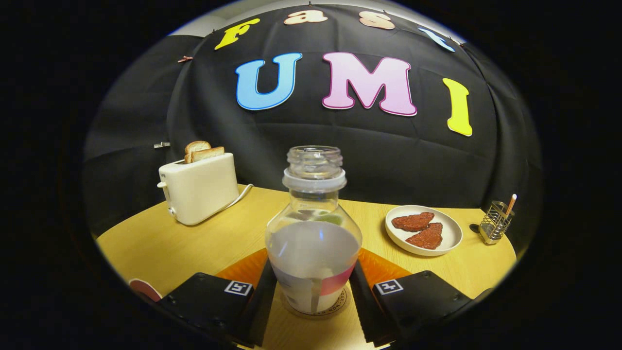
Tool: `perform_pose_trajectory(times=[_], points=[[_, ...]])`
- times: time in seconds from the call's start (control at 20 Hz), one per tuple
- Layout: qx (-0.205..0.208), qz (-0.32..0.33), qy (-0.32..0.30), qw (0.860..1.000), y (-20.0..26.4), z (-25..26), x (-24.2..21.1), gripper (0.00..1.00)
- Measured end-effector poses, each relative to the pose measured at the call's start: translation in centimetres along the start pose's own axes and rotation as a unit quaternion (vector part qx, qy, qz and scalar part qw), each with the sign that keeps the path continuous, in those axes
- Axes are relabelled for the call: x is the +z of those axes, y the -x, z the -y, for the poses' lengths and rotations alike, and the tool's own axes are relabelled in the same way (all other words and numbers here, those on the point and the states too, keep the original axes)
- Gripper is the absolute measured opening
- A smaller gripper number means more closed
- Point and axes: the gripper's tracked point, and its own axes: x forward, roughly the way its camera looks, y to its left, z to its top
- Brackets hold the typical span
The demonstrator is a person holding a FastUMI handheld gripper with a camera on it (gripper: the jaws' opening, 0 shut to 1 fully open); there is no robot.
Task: Take the bottle from table, then pour the juice into the cup, finally place the bottle on the coaster
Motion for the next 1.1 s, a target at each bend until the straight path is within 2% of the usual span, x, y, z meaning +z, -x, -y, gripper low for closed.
perform_pose_trajectory(times=[0.2,0.35,0.65,0.8,1.1], points=[[0.003,-0.003,-0.002,1.0,0.1,0.3,0.2,0.78],[-0.002,-0.005,-0.003,1.0,1.0,0.8,0.7,0.99],[0.01,-0.022,0.016,1.0,4.7,0.4,1.4,0.98],[0.017,-0.029,0.0,0.999,6.9,-0.4,2.5,0.98],[-0.006,-0.008,-0.015,1.0,12.3,0.3,7.0,0.98]])
